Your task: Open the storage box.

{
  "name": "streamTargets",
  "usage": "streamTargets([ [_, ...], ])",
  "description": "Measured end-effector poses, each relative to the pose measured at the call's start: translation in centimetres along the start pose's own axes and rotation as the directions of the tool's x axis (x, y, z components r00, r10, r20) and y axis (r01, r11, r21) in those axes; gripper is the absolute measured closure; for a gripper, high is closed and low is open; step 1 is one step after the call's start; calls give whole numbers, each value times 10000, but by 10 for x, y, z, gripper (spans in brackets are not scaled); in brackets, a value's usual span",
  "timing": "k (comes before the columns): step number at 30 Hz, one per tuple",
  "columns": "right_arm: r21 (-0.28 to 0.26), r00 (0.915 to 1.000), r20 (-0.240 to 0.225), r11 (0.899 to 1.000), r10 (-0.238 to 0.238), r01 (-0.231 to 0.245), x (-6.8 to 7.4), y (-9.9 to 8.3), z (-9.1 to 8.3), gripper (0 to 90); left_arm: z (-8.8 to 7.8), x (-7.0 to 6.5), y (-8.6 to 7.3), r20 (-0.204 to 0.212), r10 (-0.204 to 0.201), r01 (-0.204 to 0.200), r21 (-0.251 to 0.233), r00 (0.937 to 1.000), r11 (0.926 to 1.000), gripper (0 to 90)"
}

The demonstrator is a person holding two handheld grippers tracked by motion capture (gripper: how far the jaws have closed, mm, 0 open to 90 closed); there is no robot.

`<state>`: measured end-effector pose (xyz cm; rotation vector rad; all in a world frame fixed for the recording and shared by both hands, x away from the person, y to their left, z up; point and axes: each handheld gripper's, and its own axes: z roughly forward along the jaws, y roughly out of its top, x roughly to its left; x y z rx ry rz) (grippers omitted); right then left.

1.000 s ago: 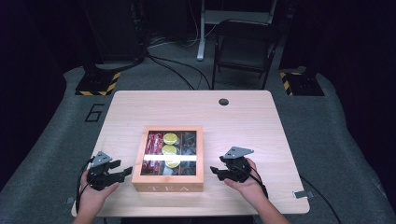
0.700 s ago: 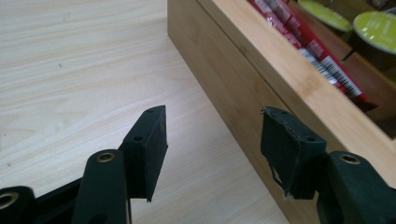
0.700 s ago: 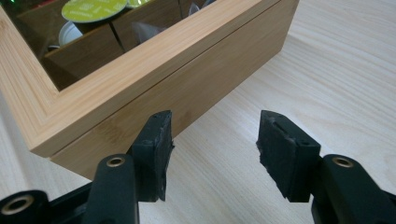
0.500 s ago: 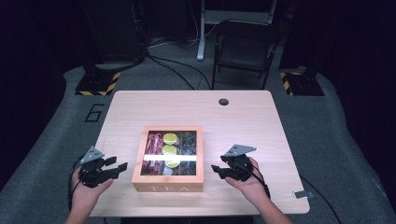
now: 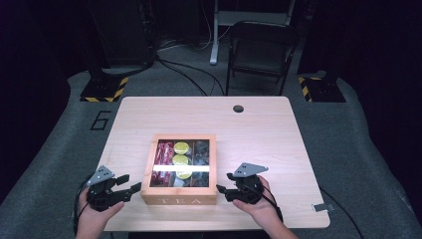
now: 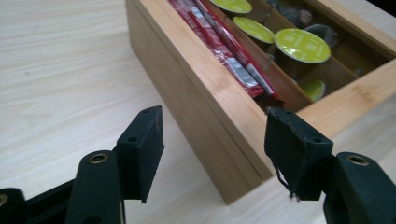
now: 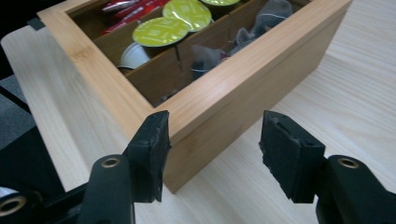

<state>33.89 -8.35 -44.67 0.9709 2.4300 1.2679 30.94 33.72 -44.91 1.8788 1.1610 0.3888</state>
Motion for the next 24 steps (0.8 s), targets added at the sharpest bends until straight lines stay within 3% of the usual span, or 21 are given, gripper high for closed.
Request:
streamTargets([
  [6, -140, 9998, -155, 9999, -79, 76, 6, -6, 3, 364, 4, -4, -9, 147, 73, -71, -112, 9999, 9999, 334],
  [9, -179, 9998, -196, 9998, 86, -89, 5, -7, 3, 348, 5, -6, -12, 520, 134, -127, -151, 9986, 9998, 314],
  [12, -280, 9996, -280, 9996, 9, -17, 7, -9, 3, 344, 6, -10, -13, 572, 585, -584, -30, 9967, 9983, 312],
  [17, -225, 9987, -305, 9989, -413, 406, 12, -10, 4, 344, 6, -16, -12, 732, 764, -753, -183, 9944, 9970, 317],
  [24, 2, 9973, -386, 9980, -628, 629, 14, -12, 10, 342, 11, -17, -17, 841, 848, -858, 86, 9928, 9963, 306],
])
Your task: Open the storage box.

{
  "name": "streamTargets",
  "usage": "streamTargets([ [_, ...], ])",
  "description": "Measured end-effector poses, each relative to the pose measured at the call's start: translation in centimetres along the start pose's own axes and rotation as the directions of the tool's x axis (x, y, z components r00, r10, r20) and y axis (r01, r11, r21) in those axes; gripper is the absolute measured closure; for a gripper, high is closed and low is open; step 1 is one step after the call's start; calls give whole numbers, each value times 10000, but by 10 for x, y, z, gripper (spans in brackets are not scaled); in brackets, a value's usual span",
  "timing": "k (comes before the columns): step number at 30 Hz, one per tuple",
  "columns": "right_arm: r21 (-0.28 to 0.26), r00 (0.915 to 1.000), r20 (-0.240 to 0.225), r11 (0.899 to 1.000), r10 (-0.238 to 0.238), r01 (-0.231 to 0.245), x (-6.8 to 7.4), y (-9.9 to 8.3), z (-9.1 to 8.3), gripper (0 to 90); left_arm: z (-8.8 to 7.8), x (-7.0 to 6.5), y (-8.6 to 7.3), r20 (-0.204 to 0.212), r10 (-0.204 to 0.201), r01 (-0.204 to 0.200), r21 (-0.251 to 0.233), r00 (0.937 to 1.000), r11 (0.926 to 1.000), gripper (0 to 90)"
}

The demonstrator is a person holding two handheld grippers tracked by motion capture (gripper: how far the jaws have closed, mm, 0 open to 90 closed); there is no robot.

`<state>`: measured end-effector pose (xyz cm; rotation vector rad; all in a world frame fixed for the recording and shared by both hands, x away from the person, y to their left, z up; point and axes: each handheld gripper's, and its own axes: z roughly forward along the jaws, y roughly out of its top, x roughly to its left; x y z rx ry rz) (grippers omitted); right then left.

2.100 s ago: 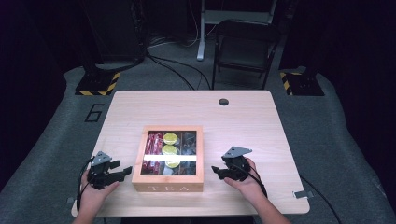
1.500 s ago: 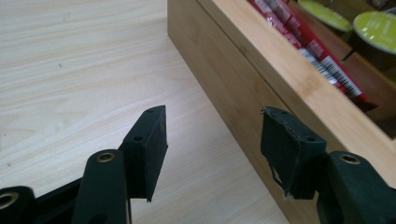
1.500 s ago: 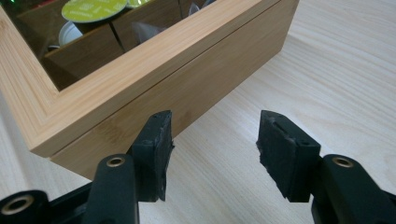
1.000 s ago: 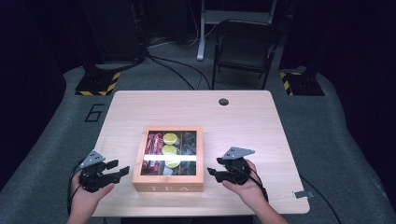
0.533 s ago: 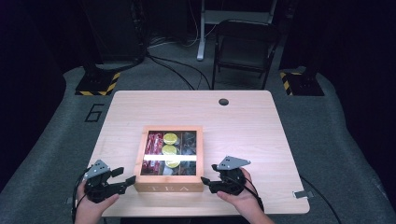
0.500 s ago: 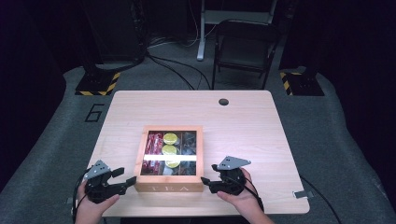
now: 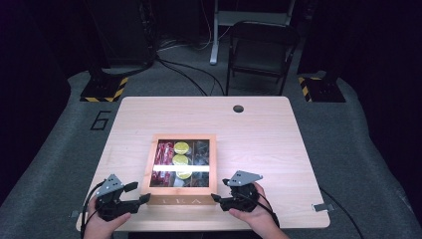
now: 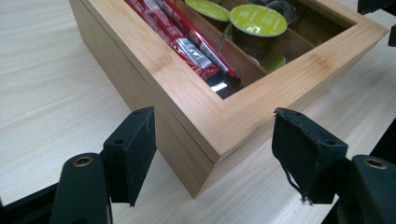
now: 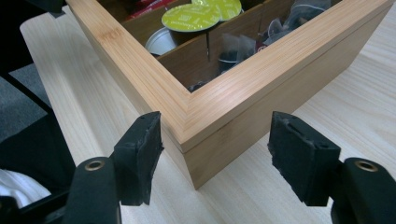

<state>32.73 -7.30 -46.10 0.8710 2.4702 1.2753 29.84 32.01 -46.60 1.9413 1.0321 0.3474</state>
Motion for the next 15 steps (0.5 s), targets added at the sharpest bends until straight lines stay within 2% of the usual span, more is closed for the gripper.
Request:
streamTargets([
  [1, 8, 10000, -6, 10000, 95, -95, 1, 0, 1, 341, 2, 0, -1, 6, 90, -90, 66, 10000, 9999, 305],
  [2, 99, 10000, -33, 9999, -17, 17, 1, -1, 2, 341, 2, 0, -1, 53, 167, -168, 198, 9998, 9997, 307],
  [6, 227, 10000, 5, 9997, -26, 25, 3, -3, 7, 347, 5, -4, -2, 170, 342, -346, 265, 9993, 9990, 332],
  [9, 398, 9996, 56, 9988, -282, 279, 3, -4, 10, 358, 7, -6, -2, 34, 693, -694, 407, 9976, 9968, 353],
  [11, 486, 9996, 40, 9984, -292, 290, 4, -5, 11, 366, 8, -6, -3, 39, 739, -740, 503, 9973, 9960, 361],
  [12, 458, 9994, 46, 9984, -339, 337, 5, -6, 12, 372, 8, -6, -4, 25, 631, -631, 539, 9980, 9966, 372],
  [13, 512, 9993, 106, 9980, -368, 362, 5, -6, 12, 378, 9, -5, -4, -11, 750, -748, 526, 9972, 9958, 388],
  [15, 429, 9990, 185, 9983, -401, 393, 6, -6, 13, 388, 10, -6, -5, -83, 615, -611, 416, 9981, 9973, 399],
])
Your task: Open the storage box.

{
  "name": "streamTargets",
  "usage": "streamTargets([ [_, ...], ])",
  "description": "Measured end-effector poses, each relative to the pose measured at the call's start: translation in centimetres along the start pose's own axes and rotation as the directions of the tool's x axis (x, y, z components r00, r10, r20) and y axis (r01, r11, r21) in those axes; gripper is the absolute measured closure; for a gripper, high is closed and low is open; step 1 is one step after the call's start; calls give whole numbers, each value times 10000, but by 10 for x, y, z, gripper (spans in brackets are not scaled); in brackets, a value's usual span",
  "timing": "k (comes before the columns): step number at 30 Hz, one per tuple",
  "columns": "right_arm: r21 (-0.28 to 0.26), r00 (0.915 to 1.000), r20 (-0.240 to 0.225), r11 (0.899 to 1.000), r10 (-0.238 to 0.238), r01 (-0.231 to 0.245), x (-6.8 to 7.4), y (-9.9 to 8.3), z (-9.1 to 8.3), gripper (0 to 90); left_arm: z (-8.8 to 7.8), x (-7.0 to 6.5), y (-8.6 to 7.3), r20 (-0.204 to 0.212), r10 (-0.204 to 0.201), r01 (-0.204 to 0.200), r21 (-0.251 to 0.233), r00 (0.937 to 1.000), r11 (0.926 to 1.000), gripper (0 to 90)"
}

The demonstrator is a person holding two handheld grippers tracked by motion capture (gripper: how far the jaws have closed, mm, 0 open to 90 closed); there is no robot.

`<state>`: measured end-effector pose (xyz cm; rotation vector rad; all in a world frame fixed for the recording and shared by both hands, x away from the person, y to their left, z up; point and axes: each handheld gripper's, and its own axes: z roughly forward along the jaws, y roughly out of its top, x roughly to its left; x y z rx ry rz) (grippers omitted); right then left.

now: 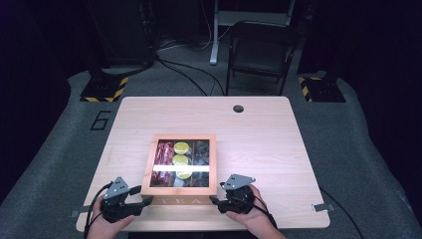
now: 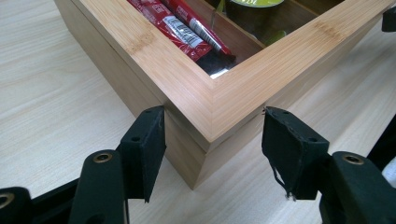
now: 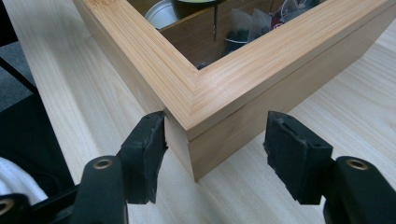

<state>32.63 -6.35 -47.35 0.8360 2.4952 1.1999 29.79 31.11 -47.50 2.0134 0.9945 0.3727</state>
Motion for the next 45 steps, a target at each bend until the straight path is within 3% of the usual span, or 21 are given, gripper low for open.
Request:
streamTargets([
  [5, 109, 9995, -186, 9996, -268, 270, 2, -1, 2, 458, -1, 0, 1, -70, 328, -327, 142, 9994, 9994, 402],
  [10, 166, 9991, -128, 9990, -401, 403, 4, -1, 4, 459, 0, 0, 0, -130, 351, -350, 118, 9993, 9993, 408],
  [23, 124, 9994, -240, 9996, -254, 257, 3, -1, 3, 462, 0, 1, 0, -34, 58, -57, 262, 10000, 9996, 420],
  [29, -24, 9994, -281, 9998, -206, 206, 3, -1, 2, 462, 1, 0, 0, -179, 238, -234, 237, 9996, 9994, 421],
  [32, -133, 9995, -230, 9997, -219, 216, 4, 1, 0, 485, 0, -1, 1, -184, 115, -112, 181, 9998, 9998, 426],
  [37, -212, 9997, -171, 9997, -155, 151, 5, 2, 0, 490, -1, -3, 3, -315, 398, -392, 205, 9987, 9990, 432],
  [45, -337, 9998, -179, 9994, -94, 88, 4, 4, -1, 491, -1, -4, 5, -348, 358, -360, -28, 9988, 9993, 431],
])
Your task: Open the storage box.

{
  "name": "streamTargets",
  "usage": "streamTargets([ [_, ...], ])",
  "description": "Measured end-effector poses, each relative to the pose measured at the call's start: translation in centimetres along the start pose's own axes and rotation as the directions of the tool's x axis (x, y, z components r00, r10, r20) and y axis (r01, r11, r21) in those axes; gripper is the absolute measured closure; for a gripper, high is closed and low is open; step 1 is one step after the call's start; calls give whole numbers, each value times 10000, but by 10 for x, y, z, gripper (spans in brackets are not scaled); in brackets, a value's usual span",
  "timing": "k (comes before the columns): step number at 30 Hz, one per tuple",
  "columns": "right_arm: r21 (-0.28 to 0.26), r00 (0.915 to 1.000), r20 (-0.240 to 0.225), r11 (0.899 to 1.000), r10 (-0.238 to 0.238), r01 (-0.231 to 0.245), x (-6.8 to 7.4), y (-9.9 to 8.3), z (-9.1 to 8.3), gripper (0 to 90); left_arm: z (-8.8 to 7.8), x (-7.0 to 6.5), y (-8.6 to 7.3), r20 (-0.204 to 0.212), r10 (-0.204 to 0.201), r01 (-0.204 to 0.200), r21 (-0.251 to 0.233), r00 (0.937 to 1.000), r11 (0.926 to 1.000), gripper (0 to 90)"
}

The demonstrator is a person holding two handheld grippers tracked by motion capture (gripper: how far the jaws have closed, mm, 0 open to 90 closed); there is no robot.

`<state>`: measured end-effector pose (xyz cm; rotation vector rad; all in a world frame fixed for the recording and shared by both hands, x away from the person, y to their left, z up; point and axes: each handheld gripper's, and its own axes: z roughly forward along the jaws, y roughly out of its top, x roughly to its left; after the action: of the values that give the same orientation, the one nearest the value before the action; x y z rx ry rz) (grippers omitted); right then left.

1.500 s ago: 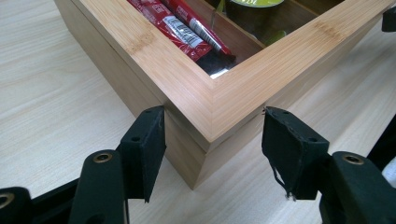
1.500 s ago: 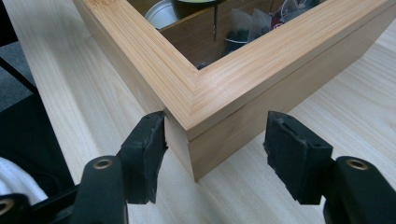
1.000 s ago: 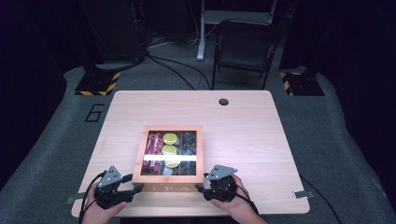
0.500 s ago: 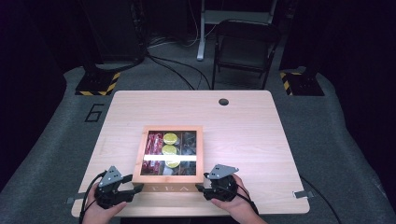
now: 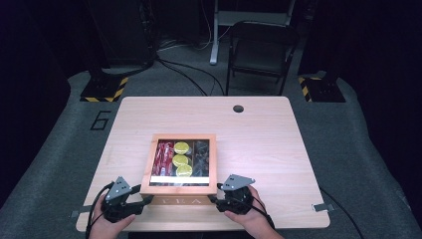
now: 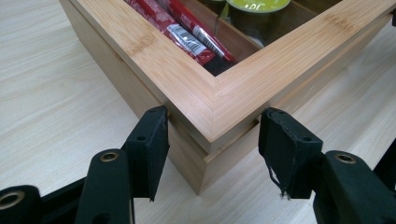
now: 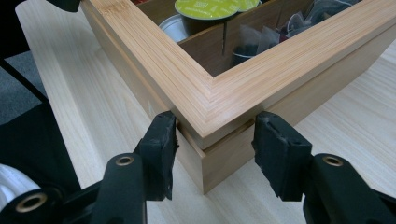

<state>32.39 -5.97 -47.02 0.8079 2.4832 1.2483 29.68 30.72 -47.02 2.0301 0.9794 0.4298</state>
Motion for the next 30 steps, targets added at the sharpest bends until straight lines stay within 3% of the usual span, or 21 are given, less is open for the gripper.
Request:
streamTargets([
  [3, -122, 9996, 34, 9995, 279, -279, 1, 2, -1, 491, 0, 0, 1, -24, -83, 83, -215, 10000, 9997, 432],
  [10, -289, 9996, 54, 9992, 288, -286, 1, 5, -3, 486, -3, -1, 5, -23, -245, 244, -335, 9997, 9991, 433],
  [17, -707, 9994, 231, 9972, 261, -244, -2, 11, -8, 449, -10, -2, 12, -29, -737, 734, -608, 9973, 9954, 432],
  [22, -738, 9983, 578, 9973, 104, -61, 0, 16, -10, 428, -12, -2, 16, -294, -729, 704, -775, 9969, 9945, 420],
  [30, -843, 9987, 509, 9964, 74, -31, -4, 28, -16, 423, -19, -3, 26, -574, -440, 382, -973, 9974, 9945, 416],
])
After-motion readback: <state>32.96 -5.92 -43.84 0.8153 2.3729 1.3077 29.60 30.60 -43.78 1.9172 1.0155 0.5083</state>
